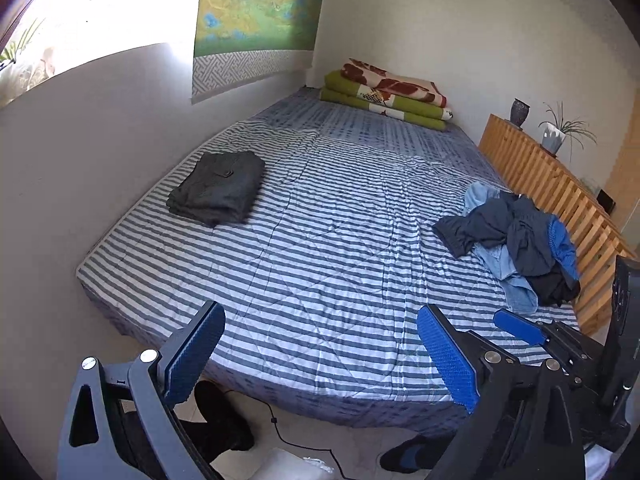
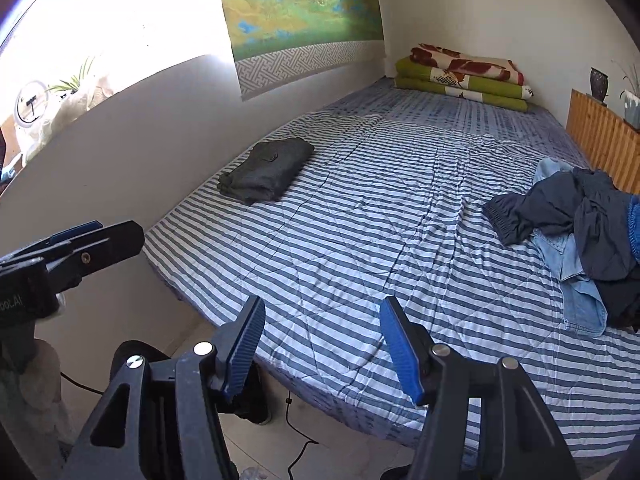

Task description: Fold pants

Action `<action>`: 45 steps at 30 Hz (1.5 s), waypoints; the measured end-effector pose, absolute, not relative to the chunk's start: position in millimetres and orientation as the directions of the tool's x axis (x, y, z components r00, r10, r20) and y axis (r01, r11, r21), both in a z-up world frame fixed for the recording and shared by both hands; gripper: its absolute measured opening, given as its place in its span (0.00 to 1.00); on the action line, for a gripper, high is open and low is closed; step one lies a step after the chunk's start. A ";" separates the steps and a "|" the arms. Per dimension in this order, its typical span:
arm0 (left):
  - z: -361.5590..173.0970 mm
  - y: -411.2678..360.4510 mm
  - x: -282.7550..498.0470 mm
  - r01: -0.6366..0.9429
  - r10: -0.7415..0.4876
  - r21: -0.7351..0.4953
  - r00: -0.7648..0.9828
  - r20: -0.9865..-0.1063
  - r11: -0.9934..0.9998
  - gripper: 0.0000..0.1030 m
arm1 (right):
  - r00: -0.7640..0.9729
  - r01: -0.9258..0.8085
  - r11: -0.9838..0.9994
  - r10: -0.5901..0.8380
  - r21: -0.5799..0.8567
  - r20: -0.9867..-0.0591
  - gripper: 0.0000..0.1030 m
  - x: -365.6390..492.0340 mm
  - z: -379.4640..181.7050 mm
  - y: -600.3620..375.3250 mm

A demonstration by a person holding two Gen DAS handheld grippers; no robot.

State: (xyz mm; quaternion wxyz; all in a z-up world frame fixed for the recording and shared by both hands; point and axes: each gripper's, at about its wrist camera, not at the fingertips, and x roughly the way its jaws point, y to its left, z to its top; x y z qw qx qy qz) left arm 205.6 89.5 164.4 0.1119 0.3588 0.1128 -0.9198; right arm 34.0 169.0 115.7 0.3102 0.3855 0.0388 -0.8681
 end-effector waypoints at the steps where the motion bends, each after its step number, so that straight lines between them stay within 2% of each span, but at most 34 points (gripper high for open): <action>1: 172.2 87.0 201.9 0.276 -0.119 -0.127 -0.724 -0.680 -0.953 0.96 | -0.519 0.566 -0.807 -0.506 0.167 -0.689 0.54 31.4 120.2 170.8; 5: 194.8 83.4 188.6 0.245 -0.118 -0.102 -0.740 -0.662 -0.964 0.96 | -0.545 0.567 -0.811 -0.499 0.143 -0.674 0.54 21.3 132.6 174.8; 10: 191.5 75.9 177.1 0.240 -0.051 -0.175 -0.714 -0.698 -0.955 0.96 | -0.541 0.557 -0.815 -0.501 0.158 -0.676 0.55 4.2 136.0 177.6; 13: 201.6 78.2 174.1 0.222 -0.046 -0.165 -0.717 -0.696 -0.961 0.96 | -0.557 0.560 -0.813 -0.513 0.161 -0.653 0.55 0.2 150.3 186.0; 18: 255.5 85.2 168.4 0.175 -0.081 -0.083 -0.758 -0.647 -0.981 0.96 | -0.617 0.560 -0.816 -0.527 0.145 -0.584 0.55 -5.5 193.3 203.3; 24: 313.5 99.7 166.6 0.115 -0.039 -0.088 -0.797 -0.603 -0.990 0.96 | -0.641 0.573 -0.805 -0.558 0.155 -0.527 0.56 -0.3 229.6 218.0; 30: 347.7 127.3 179.4 0.042 0.013 -0.081 -0.813 -0.583 -0.996 0.96 | -0.673 0.588 -0.803 -0.552 0.097 -0.493 0.56 12.3 259.4 221.5; 32: 352.2 135.8 184.5 0.022 0.024 -0.075 -0.827 -0.562 -0.997 0.96 | -0.671 0.600 -0.794 -0.565 0.095 -0.481 0.61 18.5 264.7 222.4; 34: 344.1 142.0 187.8 0.006 0.039 -0.078 -0.829 -0.558 -0.997 0.97 | -0.665 0.614 -0.784 -0.576 0.092 -0.476 0.66 25.6 261.9 221.4; 36: 322.1 144.3 189.9 0.019 0.029 -0.077 -0.817 -0.576 -0.997 0.97 | -0.650 0.621 -0.778 -0.578 0.094 -0.494 0.67 28.6 250.1 216.3; 40: 246.4 125.2 190.1 0.082 0.030 -0.145 -0.770 -0.637 -0.986 0.97 | -0.609 0.610 -0.783 -0.563 0.122 -0.559 0.67 22.1 208.7 201.4; 43: 192.5 103.1 186.5 0.227 -0.119 -0.087 -0.753 -0.647 -0.970 0.97 | -0.620 0.578 -0.812 -0.503 0.082 -0.603 0.67 13.1 172.3 186.4; 45: 162.5 86.6 182.6 0.292 -0.150 -0.105 -0.728 -0.669 -0.950 0.97 | -0.632 0.554 -0.832 -0.447 0.034 -0.633 0.67 9.0 147.9 173.7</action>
